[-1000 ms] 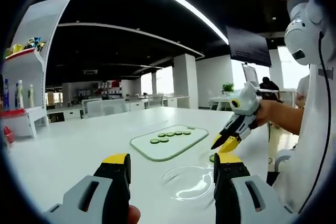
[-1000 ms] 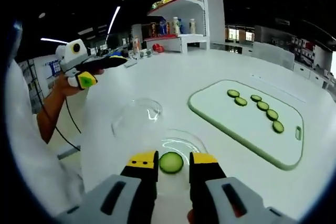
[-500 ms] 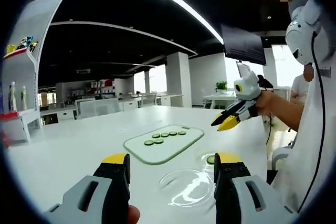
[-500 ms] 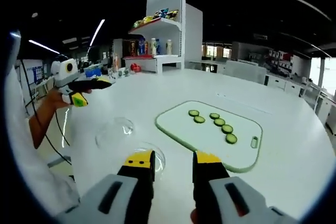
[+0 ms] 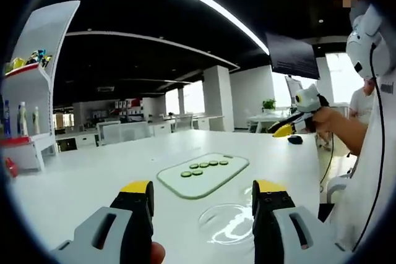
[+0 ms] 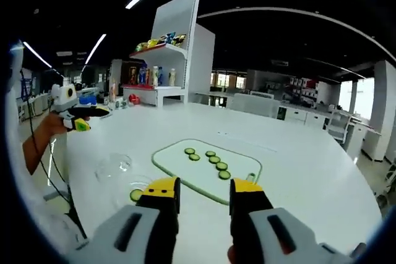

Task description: Open the petri dish lid, add cucumber slices into the petri dish, and close the lid

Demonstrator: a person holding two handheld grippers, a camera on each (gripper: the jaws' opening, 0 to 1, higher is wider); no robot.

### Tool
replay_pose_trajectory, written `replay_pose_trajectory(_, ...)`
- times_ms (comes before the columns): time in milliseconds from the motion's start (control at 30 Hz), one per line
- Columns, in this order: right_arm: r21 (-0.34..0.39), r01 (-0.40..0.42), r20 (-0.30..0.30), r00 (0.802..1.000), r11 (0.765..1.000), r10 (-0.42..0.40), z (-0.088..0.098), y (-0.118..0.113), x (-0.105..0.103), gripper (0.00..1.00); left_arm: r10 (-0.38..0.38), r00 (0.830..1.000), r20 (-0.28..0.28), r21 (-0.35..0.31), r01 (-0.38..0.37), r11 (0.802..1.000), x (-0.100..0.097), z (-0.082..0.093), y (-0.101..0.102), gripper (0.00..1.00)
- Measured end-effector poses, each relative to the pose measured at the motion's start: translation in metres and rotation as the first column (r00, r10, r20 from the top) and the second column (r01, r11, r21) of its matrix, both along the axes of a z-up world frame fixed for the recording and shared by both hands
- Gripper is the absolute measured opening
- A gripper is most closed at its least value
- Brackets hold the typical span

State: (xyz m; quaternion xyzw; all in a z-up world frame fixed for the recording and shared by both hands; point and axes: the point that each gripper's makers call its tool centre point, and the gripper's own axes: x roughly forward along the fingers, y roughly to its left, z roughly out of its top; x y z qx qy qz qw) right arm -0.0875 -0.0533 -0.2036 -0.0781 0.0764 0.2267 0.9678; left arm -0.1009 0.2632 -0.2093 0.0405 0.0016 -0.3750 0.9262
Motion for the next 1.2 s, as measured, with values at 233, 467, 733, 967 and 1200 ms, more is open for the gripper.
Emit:
replay_pose_trajectory(233, 0.035, 0.052, 0.075, 0.996, 0.998, -0.055, 0.017, -0.033, -0.012, 0.35, 0.002, 1.0, -0.006, -0.022, -0.002, 1.0, -0.002, 0.0, 0.004, 0.64)
replay_pose_trajectory(467, 0.026, 0.112, 0.125, 0.986, 0.993, -0.114, 0.023, -0.059, -0.031, 0.38, 0.009, 1.0, 0.01, -0.03, -0.009, 1.0, -0.005, 0.006, 0.001, 0.64)
replay_pose_trajectory(733, 0.067, 0.172, 0.152, 0.972, 0.983, -0.181, 0.025, -0.094, -0.055, 0.42, 0.018, 1.0, 0.021, -0.03, -0.018, 0.999, -0.006, 0.009, 0.001, 0.64)
replay_pose_trajectory(967, 0.094, 0.204, 0.159, 0.963, 0.974, -0.217, 0.025, -0.114, -0.07, 0.42, 0.029, 0.999, 0.03, -0.037, -0.028, 0.999, -0.016, 0.011, 0.004, 0.64)
replay_pose_trajectory(1200, 0.115, 0.218, 0.166, 0.958, 0.969, -0.235, 0.021, -0.126, -0.083, 0.42, 0.039, 0.999, 0.033, -0.036, -0.037, 0.999, -0.024, 0.01, 0.009, 0.64)
